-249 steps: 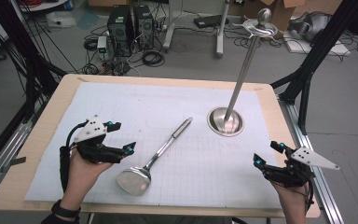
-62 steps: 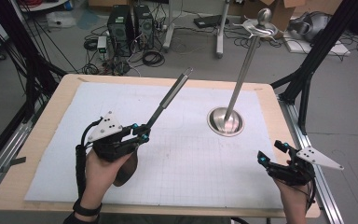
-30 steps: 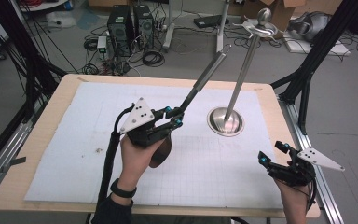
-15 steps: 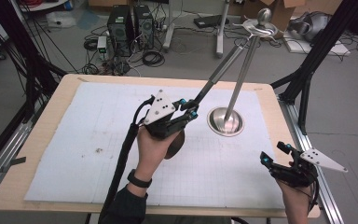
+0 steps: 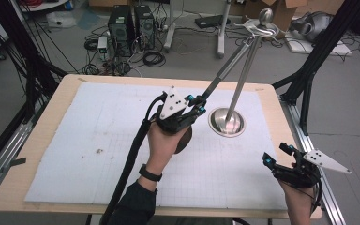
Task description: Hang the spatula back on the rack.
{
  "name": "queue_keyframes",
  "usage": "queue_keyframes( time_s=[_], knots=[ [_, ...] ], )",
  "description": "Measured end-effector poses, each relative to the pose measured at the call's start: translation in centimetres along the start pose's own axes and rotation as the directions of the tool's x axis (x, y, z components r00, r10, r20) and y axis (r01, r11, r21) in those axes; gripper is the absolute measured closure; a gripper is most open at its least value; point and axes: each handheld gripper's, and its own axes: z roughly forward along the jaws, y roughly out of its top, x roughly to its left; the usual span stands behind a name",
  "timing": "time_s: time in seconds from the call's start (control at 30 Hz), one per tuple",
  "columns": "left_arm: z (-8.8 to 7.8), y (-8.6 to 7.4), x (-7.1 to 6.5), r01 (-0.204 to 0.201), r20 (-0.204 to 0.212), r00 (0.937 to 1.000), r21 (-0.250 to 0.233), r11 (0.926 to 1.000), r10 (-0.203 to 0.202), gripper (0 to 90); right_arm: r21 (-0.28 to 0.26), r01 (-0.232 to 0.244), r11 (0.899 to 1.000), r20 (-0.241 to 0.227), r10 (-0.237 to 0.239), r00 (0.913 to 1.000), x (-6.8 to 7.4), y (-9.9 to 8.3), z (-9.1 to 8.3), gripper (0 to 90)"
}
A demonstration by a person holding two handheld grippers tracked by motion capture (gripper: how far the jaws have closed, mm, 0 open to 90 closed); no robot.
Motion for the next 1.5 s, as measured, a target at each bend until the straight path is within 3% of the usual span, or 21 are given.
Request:
queue_keyframes(
  time_s=[0.73,1.23,1.5],
  knots=[
    [3.5,-2.1,0.7,0.034,0.021,0.9992,-0.02,0.9992,-0.034,74.4,0.0,0.001,1.0,-0.001,-0.001,1.0,-0.2,-0.1,0.0,15.9],
    [7.3,-3.8,0.7,0.005,-0.011,0.9999,-0.018,0.9998,-0.005,74.8,-0.008,-0.009,1.0,-0.002,0.009,1.0,-0.4,-0.3,0.0,16.3],
    [7.9,-3.9,0.9,0.012,-0.004,0.9999,-0.014,0.9998,-0.012,74.9,-0.011,-0.013,1.0,0.001,0.013,0.9999,-0.5,-0.3,-0.2,16.3]
  ],
)
